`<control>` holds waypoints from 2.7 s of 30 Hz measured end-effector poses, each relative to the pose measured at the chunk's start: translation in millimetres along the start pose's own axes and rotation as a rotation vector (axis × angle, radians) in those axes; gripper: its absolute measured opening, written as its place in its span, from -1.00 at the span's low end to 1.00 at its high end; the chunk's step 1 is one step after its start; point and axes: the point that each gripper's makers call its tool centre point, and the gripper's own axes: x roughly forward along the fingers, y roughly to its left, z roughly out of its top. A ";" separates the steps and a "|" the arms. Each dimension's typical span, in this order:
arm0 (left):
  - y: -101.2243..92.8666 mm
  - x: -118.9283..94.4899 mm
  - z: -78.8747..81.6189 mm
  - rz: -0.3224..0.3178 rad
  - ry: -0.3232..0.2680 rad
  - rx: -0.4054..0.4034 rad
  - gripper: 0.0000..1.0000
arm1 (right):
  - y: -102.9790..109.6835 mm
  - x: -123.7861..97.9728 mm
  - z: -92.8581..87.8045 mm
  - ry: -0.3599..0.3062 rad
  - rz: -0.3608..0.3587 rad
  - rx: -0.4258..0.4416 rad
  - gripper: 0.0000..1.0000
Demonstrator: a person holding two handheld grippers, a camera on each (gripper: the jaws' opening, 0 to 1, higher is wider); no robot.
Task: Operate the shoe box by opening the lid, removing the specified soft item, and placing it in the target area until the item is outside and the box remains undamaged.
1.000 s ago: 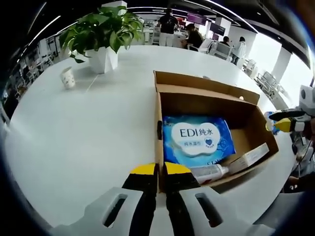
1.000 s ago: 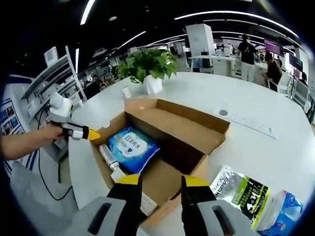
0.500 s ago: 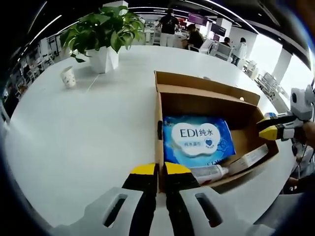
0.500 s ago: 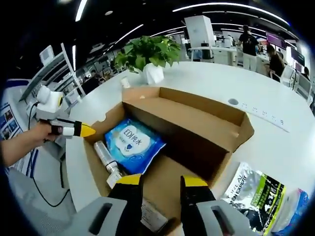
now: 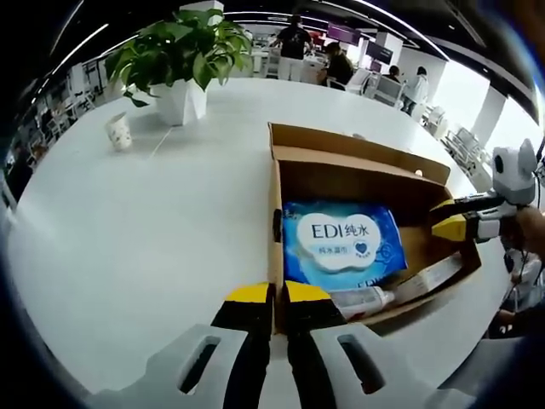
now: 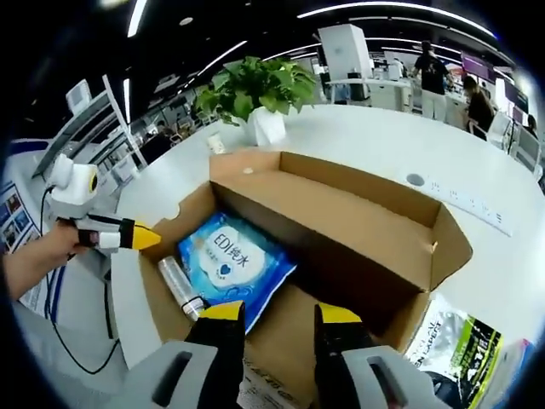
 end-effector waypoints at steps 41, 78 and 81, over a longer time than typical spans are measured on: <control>-3.6 -2.6 -1.9 0.002 0.007 -0.028 -0.98 | 12.3 68.8 -21.7 0.119 -0.011 0.108 -0.58; -3.5 -3.3 -1.1 0.011 0.012 -0.021 -0.97 | 20.5 34.2 17.7 0.006 -0.040 0.125 -1.00; -3.8 -3.5 -1.1 0.010 0.011 -0.019 -0.96 | 20.6 29.9 20.0 -0.003 -0.042 0.122 -1.00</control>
